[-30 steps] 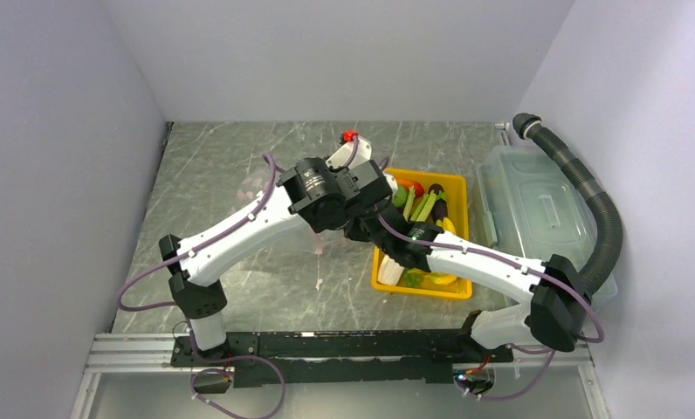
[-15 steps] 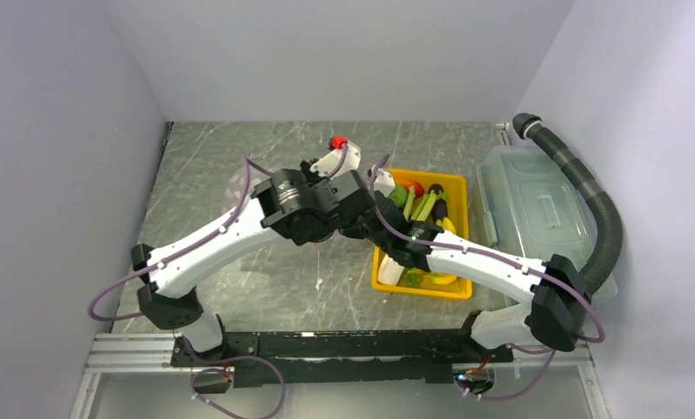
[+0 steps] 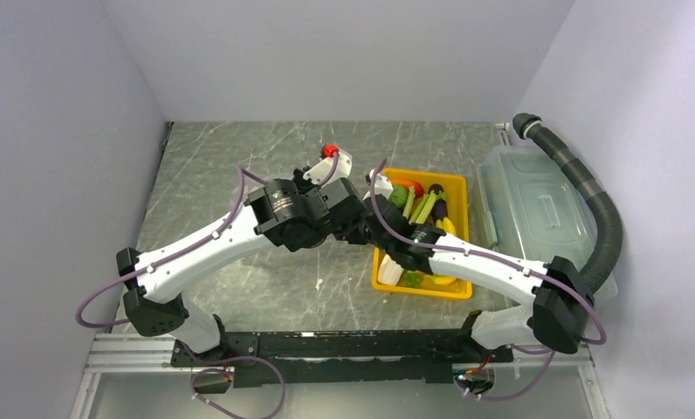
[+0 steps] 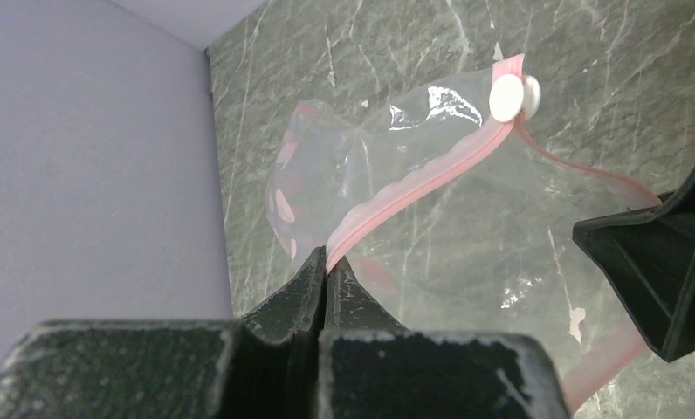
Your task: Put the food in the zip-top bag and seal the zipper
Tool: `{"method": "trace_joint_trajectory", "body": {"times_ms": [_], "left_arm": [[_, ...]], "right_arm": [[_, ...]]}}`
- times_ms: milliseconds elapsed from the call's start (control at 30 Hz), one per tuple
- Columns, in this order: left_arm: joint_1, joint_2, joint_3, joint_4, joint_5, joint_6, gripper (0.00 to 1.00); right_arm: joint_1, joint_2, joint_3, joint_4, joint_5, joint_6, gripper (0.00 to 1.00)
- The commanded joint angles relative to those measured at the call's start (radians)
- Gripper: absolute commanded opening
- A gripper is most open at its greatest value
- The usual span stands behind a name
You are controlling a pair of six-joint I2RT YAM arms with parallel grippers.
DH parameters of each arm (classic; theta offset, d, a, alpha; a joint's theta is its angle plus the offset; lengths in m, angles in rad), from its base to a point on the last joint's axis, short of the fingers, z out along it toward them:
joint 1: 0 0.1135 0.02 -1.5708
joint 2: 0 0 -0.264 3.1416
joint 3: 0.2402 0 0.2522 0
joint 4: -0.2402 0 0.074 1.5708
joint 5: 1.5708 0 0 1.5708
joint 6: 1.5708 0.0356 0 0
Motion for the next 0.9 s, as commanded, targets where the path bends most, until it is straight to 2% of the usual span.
{"method": "trace_joint_trajectory", "body": {"times_ms": [0, 233, 567, 867], "left_arm": [[0.01, -0.028, -0.026, 0.046, 0.001, -0.022, 0.0], [0.027, -0.028, -0.063, 0.066, 0.02, -0.022, 0.0], [0.053, -0.031, -0.106, 0.096, 0.048, -0.02, 0.0], [0.071, -0.042, -0.141, 0.131, 0.068, -0.008, 0.0]], "right_arm": [[-0.004, -0.047, -0.005, 0.061, -0.035, -0.032, 0.45], [-0.004, -0.096, -0.005, 0.092, -0.083, -0.06, 0.54], [-0.004, -0.176, 0.008, 0.074, -0.094, -0.1, 0.6], [-0.004, -0.287, 0.047, -0.112, 0.038, -0.192, 0.61]]}}
